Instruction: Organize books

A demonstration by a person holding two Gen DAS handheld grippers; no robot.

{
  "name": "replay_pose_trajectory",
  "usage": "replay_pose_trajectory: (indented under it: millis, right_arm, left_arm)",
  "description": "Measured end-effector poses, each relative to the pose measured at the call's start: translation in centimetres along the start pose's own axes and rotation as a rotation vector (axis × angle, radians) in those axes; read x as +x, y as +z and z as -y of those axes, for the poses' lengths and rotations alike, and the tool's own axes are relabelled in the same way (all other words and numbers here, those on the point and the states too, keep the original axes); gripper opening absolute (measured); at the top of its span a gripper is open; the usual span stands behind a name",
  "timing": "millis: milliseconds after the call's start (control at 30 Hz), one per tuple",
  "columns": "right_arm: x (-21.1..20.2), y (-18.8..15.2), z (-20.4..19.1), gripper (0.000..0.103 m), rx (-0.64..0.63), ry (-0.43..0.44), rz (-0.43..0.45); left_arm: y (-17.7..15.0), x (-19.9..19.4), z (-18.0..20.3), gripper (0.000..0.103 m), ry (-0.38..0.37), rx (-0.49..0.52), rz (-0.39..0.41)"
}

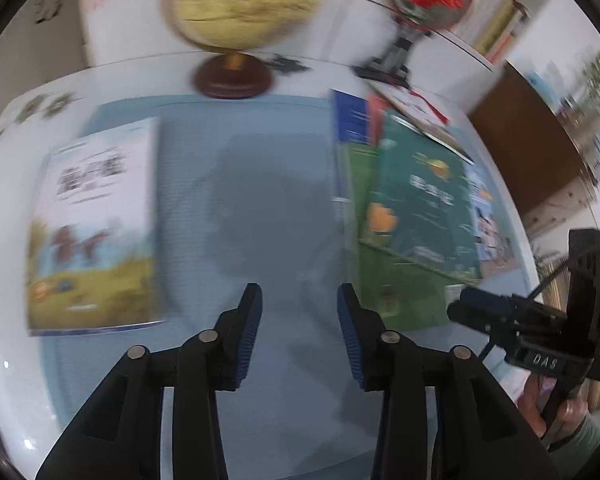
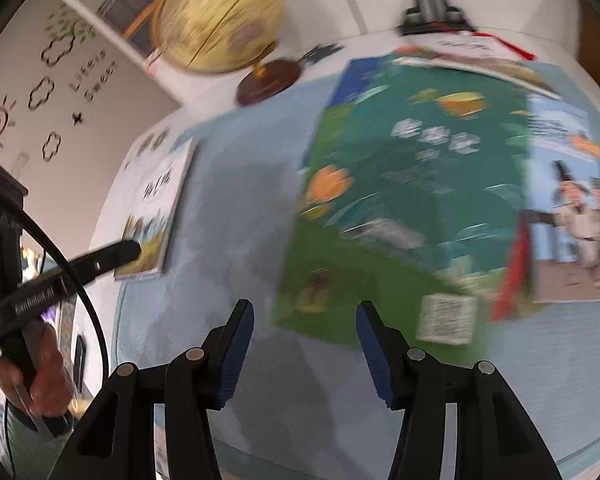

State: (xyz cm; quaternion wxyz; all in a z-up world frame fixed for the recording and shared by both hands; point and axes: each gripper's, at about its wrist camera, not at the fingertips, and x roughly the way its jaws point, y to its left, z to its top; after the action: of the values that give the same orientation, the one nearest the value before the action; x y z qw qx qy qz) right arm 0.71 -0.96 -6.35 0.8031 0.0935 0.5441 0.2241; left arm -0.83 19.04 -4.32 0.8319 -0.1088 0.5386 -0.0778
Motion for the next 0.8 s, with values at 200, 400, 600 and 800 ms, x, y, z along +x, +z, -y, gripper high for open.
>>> replay_pose_trajectory:
  millis: [200,400,600,800]
  right_arm:
    - [-3.1,1.3,7.9,0.052,0.091,-0.028,0.023]
    - [-4.2,3.6,14.3,0.052,0.162,-0.040,0.035]
    - [-2.0,6.7,15.4,0.052,0.115,-0.040,0.014]
    - [0.5,8.8,13.8,0.052,0.028,-0.026,0.015]
  left_arm:
    - [2.5,3.4,5.6,0.044,-0.048,0.016,-0.026]
    - [5.0,6.0,8.4,0.044,-0.054,-0.023,-0.018]
    - [7.2,10.0,7.9,0.044,0.098,-0.105,0.051]
    - [7.9,13.4,7.7,0.044,0.041,-0.126,-0.023]
